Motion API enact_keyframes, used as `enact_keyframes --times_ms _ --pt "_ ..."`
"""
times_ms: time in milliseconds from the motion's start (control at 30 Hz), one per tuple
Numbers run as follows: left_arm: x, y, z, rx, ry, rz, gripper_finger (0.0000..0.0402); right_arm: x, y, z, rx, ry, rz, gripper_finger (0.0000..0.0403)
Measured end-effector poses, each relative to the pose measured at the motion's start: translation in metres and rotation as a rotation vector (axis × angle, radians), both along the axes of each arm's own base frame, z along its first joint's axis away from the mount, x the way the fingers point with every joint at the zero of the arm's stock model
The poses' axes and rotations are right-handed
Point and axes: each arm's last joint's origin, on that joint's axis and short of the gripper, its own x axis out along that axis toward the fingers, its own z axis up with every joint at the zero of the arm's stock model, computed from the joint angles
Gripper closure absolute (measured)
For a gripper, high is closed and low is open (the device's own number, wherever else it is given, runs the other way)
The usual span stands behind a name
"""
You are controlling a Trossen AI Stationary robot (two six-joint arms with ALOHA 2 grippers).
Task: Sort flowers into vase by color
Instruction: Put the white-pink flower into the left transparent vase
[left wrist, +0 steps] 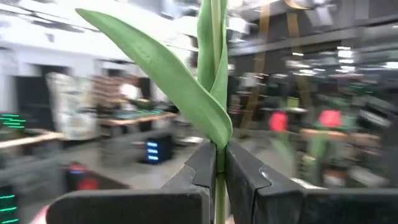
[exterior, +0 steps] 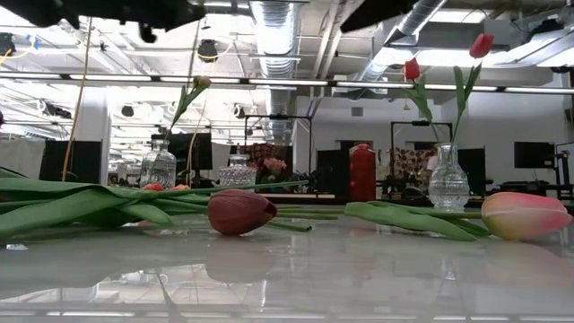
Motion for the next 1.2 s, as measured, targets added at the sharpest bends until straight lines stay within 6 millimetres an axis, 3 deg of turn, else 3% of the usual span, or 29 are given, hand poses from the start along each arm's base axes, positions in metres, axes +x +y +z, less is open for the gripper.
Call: enact_keyframes --times_ms 300,533,1200 --pt "-0.036 0.009 -0.037 0.05 -0.074 0.189 0.0399 0.003 -0.002 -0.039 0.085 -0.066 -0.048 0.0177" --pt "-0.047 0.02 -0.06 0.079 -0.059 0.288 0.0399 0.01 -0.001 -0.061 0.137 -0.11 -0.071 0.0177" --pt "-0.047 0.033 -0.068 0.076 -0.017 0.285 0.0399 0.05 0.0 -0.127 0.153 -0.027 -0.1 0.0177"
